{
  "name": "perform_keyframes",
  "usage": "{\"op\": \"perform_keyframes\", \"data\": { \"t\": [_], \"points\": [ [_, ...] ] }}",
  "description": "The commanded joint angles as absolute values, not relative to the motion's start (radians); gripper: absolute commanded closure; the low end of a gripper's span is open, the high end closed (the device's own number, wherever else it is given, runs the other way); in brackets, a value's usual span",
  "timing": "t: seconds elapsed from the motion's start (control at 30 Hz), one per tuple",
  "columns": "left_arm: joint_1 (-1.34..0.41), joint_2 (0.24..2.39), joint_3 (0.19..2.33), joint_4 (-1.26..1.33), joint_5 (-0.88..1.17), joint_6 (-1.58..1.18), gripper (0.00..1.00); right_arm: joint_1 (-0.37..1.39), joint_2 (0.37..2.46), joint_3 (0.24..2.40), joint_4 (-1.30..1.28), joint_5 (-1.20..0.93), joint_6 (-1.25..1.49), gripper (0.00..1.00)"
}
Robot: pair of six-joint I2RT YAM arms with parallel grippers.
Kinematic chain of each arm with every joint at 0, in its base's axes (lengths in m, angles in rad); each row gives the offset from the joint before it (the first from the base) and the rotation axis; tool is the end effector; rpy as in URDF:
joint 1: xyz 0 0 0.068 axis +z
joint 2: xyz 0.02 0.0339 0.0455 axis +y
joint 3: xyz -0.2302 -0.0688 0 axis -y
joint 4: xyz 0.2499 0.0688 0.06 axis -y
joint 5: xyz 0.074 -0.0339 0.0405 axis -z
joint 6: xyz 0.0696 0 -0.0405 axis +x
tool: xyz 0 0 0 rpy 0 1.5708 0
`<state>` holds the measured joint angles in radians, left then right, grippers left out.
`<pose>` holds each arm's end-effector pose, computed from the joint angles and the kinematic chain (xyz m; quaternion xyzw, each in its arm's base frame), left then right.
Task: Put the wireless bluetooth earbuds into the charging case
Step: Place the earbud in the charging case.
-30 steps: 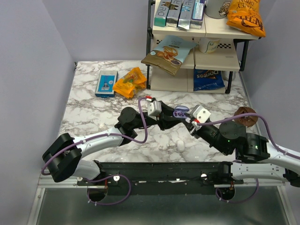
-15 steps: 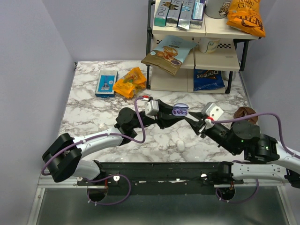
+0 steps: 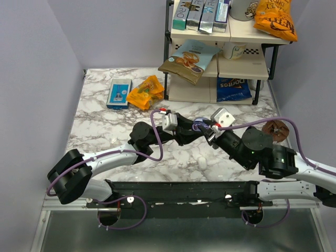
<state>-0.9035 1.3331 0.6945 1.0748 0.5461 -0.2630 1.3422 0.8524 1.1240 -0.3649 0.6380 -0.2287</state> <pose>0.1716 -0.2762 0.2928 0.3788 0.4195 -0.5682 0.5980 0.0908 0.2073 0.3995 -0.3471 0.6457 0.1410 0.6653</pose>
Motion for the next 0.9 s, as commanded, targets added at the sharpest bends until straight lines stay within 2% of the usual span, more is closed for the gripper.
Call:
{"op": "perform_keyframes", "data": {
  "t": [0.0, 0.33, 0.37, 0.43, 0.5, 0.6, 0.7, 0.73, 0.87],
  "points": [
    [-0.904, 1.313, 0.692, 1.12, 0.554, -0.264, 1.0, 1.347, 0.861, 1.157, -0.338, 0.676, -0.239, 0.64],
    [-0.904, 1.319, 0.693, 1.126, 0.557, -0.27, 1.0, 1.345, 0.836, 1.146, -0.298, 0.709, -0.247, 0.64],
    [-0.904, 1.321, 0.693, 1.126, 0.557, -0.271, 1.0, 1.345, 0.833, 1.147, -0.296, 0.703, -0.248, 0.69],
    [-0.904, 1.321, 0.693, 1.124, 0.569, -0.276, 1.0, 1.345, 0.827, 1.152, -0.298, 0.68, -0.252, 0.85],
    [-0.904, 1.318, 0.695, 1.12, 0.604, -0.285, 1.0, 1.345, 0.802, 1.175, -0.328, 0.573, -0.25, 0.86],
    [-0.897, 1.305, 0.724, 1.053, 0.669, -0.32, 1.0, 1.333, 0.795, 1.273, -0.444, 0.439, -0.223, 0.86],
    [-0.882, 1.304, 0.738, 1.054, 0.756, -0.368, 1.0, 1.321, 0.816, 1.385, -0.575, 0.359, -0.169, 0.8],
    [-0.877, 1.302, 0.736, 1.071, 0.793, -0.418, 1.0, 1.316, 0.822, 1.405, -0.603, 0.341, -0.141, 0.74],
    [-0.839, 1.322, 0.733, 1.19, 0.898, -0.592, 1.0, 1.304, 0.886, 1.518, -0.753, 0.249, -0.057, 0.67]
  ]
}}
